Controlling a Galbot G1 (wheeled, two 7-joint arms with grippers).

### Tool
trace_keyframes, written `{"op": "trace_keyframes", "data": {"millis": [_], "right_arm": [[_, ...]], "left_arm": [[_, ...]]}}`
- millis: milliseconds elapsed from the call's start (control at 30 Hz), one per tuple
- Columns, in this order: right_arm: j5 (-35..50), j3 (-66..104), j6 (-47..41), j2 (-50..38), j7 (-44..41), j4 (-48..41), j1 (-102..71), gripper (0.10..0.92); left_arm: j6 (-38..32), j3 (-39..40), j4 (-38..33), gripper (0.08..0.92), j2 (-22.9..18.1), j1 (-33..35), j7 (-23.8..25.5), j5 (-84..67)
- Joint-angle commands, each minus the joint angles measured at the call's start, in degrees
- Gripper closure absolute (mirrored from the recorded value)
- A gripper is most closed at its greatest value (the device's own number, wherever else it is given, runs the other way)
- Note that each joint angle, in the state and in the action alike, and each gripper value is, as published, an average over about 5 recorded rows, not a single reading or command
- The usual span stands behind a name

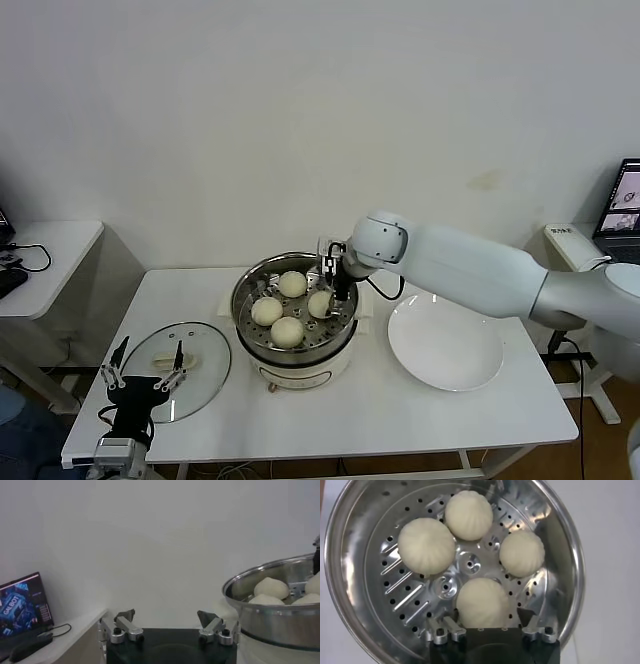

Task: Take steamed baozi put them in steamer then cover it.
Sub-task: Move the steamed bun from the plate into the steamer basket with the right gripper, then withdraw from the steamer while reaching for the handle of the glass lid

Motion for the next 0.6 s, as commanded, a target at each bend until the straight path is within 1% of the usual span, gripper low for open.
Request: {"op": "trace_keyframes", "data": {"millis": [33, 133, 233, 300, 400, 500, 600], "right_arm": [[2.23, 4.09, 0.07, -4.55, -0.58, 5.21, 1.89, 0.205], [3.8, 6.89, -0.03, -7.83, 0.95, 9.05, 2.0, 0.203], [6.08, 9.83, 0.6, -11.31, 5.29, 13.68, 0.92, 0.202], [8.14, 12.44, 1.23, -13.82, 11.38, 17.01, -1.33, 0.202], [10.34, 18.92, 3.2, -17.95, 23.69, 22.01, -8.48, 0.203], [9.79, 27.95, 7.95, -21.88, 34.29, 26.14, -19.34, 0.202], [7.45, 37.91, 15.36, -24.8, 42.8, 29.32, -31.39, 0.202]], "left_arm": [[0.28, 0.22, -0.31, 0.177, 0.07, -0.14, 0.05, 0.0], [0.46, 0.43, -0.46, 0.177, 0.04, -0.2, 0.07, -0.04], [0.51, 0.53, -0.68, 0.177, 0.08, -0.05, 0.09, -0.01], [0.5, 0.51, -0.87, 0.177, 0.12, 0.04, 0.11, 0.02], [0.43, 0.46, -1.01, 0.177, 0.08, 0.1, 0.13, 0.11], [0.14, 0.44, -0.77, 0.177, 0.05, 0.18, 0.22, 0.25], [-0.4, 0.48, -0.01, 0.177, -0.02, 0.16, 0.29, 0.49]]}}
